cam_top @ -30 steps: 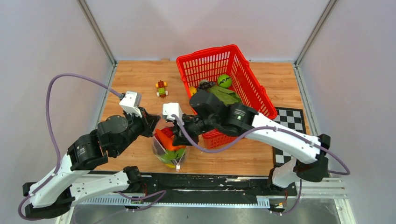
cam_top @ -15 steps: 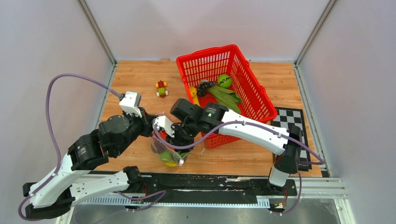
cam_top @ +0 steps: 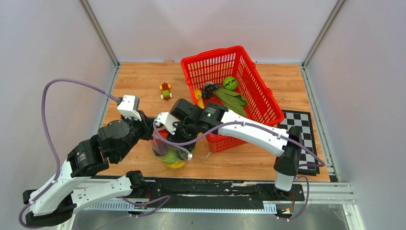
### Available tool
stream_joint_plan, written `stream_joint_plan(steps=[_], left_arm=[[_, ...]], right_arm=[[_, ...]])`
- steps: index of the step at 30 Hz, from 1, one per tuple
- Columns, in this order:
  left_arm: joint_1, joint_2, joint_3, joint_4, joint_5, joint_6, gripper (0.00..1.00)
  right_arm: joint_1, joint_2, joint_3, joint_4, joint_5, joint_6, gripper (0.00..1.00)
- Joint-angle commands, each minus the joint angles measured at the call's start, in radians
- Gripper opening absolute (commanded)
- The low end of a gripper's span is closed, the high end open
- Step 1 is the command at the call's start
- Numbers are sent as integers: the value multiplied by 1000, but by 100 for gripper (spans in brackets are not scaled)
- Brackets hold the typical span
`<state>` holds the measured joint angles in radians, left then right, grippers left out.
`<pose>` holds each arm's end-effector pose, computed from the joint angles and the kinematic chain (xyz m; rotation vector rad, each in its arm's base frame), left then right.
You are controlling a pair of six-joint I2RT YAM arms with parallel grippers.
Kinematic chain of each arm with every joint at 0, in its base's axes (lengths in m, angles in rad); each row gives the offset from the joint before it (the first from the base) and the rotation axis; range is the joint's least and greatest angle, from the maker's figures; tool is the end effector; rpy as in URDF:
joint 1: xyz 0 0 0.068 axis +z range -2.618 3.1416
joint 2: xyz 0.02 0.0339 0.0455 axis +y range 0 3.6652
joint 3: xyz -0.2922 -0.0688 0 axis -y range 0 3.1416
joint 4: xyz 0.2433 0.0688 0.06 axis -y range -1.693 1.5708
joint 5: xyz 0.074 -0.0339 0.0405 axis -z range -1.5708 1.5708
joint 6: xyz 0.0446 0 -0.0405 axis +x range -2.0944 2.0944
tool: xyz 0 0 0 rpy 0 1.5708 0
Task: Place the food in the zip-top bag and seal the zipper
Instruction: Adjust the fake food in the zipper food storage bag.
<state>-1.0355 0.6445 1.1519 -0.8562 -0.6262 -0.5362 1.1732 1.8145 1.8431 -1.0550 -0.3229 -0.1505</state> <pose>0.0599 -0.0498 0.4221 0.0501 1.8794 -0.4889 0.1388 0.3671 0.3645 -1.7709 2.0717 0.7586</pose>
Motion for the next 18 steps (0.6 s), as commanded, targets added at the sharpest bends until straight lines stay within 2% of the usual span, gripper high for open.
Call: stream_joint_plan(steps=[1,4,6,18], left_arm=[[-14,-16,1,145,55,-35,0],[-13,-17,-1,145,47,-36,0],[-13,-15,3,146,47,-34,0],[-14,-8,4,153,55,-33,0]], right_arm=[[-37,-74,64,97,14,72,29],[-38,-157,24,189,-37,77,40],[-39,-177,35,168,-32,65,44],[-21,-18,85,-81,-110,16,33]])
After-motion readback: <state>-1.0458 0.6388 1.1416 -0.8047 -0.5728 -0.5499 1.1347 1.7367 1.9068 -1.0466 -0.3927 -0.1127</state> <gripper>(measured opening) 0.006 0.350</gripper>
